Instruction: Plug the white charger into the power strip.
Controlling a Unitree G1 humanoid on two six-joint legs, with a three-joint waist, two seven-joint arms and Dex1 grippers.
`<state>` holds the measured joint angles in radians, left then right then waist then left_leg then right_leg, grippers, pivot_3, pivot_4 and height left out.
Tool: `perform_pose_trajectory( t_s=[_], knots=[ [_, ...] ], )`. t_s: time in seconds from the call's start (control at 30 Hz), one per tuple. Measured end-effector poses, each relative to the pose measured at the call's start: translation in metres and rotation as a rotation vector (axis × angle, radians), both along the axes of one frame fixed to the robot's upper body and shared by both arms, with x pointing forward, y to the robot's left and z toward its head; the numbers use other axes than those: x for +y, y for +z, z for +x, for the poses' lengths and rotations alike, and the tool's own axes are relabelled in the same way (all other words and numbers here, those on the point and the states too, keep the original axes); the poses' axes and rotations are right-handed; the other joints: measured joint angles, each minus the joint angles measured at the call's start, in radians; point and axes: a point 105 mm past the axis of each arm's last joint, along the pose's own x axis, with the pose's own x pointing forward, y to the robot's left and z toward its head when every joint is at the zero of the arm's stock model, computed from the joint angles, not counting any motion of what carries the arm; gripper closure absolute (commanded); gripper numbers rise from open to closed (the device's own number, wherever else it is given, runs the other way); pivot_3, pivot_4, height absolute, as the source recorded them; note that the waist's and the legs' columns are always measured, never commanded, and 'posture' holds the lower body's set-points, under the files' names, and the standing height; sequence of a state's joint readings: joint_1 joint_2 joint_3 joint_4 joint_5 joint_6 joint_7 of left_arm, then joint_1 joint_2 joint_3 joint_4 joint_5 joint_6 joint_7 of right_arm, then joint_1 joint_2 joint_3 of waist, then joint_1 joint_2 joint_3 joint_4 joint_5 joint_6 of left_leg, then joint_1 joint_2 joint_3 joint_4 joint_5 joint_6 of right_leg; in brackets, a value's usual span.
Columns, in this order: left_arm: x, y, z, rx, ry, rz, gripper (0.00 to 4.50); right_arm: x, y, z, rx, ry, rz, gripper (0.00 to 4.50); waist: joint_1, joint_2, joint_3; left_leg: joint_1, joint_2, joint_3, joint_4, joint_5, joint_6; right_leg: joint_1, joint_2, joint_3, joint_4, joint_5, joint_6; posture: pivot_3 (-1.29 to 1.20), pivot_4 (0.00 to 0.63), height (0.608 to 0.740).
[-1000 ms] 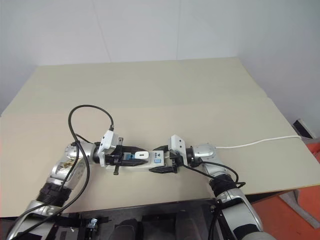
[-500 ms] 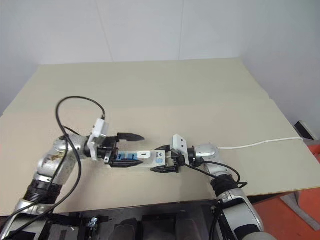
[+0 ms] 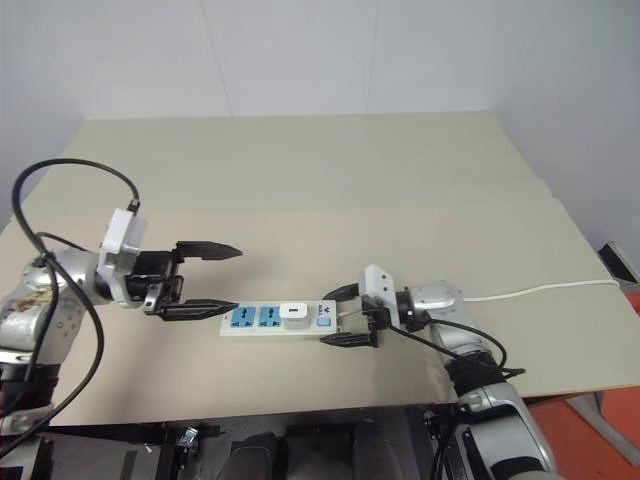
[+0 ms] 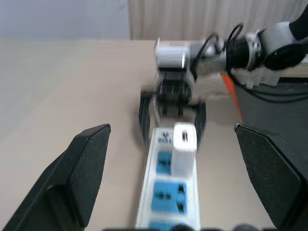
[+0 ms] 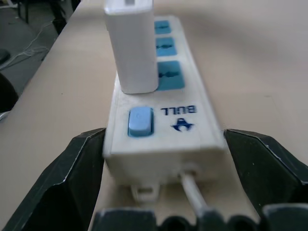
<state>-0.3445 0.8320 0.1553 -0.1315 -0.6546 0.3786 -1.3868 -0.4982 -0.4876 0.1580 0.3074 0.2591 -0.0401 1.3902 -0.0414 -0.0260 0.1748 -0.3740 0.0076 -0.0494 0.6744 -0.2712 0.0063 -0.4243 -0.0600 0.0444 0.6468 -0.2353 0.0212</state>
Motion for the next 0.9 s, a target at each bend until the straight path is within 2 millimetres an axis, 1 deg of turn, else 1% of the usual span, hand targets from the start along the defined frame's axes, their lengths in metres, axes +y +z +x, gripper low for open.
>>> perform_pose_trajectory(
  t_s=[0.13,0.17,0.37,0.47,0.6,0.67,0.77,0.9],
  knots=[
    [0.020,0.003,-0.010,-0.001,0.060,0.046,0.00,-0.028,0.027,-0.006,-0.059,-0.052,0.003,0.02,0.000,0.000,0.000,0.000,0.000,0.000,0.000,-0.001,0.000,0.001,0.000,0.000,-0.002,0.000,0.000,0.00,0.150,0.740],
    [0.025,0.002,-0.012,0.006,0.075,0.061,0.00,-0.034,0.030,-0.007,-0.064,-0.069,0.001,0.02,0.001,0.000,0.000,0.000,0.000,0.000,-0.001,-0.001,0.000,0.001,0.000,0.000,-0.003,0.000,0.000,0.00,0.150,0.740],
    [0.065,0.002,-0.029,0.044,0.199,0.161,0.00,-0.087,0.044,-0.014,-0.066,-0.229,-0.051,0.02,0.003,0.000,0.001,0.000,0.001,0.003,-0.001,-0.001,0.000,0.001,0.000,0.000,-0.004,0.000,0.000,0.00,0.150,0.740],
    [0.080,0.000,-0.039,0.074,0.242,0.193,0.00,-0.100,0.052,-0.022,-0.083,-0.269,-0.061,0.02,0.002,0.002,0.001,0.000,0.001,0.006,-0.001,-0.001,0.000,0.001,0.000,-0.001,-0.003,-0.001,0.000,0.00,0.150,0.740],
    [0.093,-0.002,-0.053,0.129,0.270,0.208,0.00,-0.119,0.062,-0.032,-0.090,-0.336,-0.093,0.02,0.003,0.002,0.002,0.000,0.004,0.010,-0.001,-0.001,0.001,0.002,0.000,-0.001,-0.004,-0.001,0.000,0.00,0.150,0.740],
    [0.094,-0.003,-0.059,0.139,0.265,0.219,0.00,-0.128,0.064,-0.036,-0.080,-0.368,-0.110,0.02,0.004,0.002,0.002,0.000,0.004,0.011,-0.001,-0.001,0.001,0.002,0.000,-0.001,-0.004,-0.001,0.000,0.00,0.150,0.740],
    [0.095,-0.002,-0.063,0.140,0.265,0.226,0.00,-0.134,0.065,-0.041,-0.070,-0.396,-0.111,0.02,0.005,0.002,0.002,0.001,0.005,0.012,-0.001,-0.001,0.001,0.003,0.001,0.000,-0.004,-0.001,0.000,0.00,0.150,0.740],
    [0.094,0.000,-0.062,0.140,0.267,0.230,0.00,-0.136,0.066,-0.040,-0.077,-0.431,-0.111,0.02,0.005,0.002,0.002,0.002,0.005,0.014,-0.001,-0.001,0.001,0.003,0.001,0.000,-0.004,-0.001,0.000,0.00,0.150,0.740]
  ],
)
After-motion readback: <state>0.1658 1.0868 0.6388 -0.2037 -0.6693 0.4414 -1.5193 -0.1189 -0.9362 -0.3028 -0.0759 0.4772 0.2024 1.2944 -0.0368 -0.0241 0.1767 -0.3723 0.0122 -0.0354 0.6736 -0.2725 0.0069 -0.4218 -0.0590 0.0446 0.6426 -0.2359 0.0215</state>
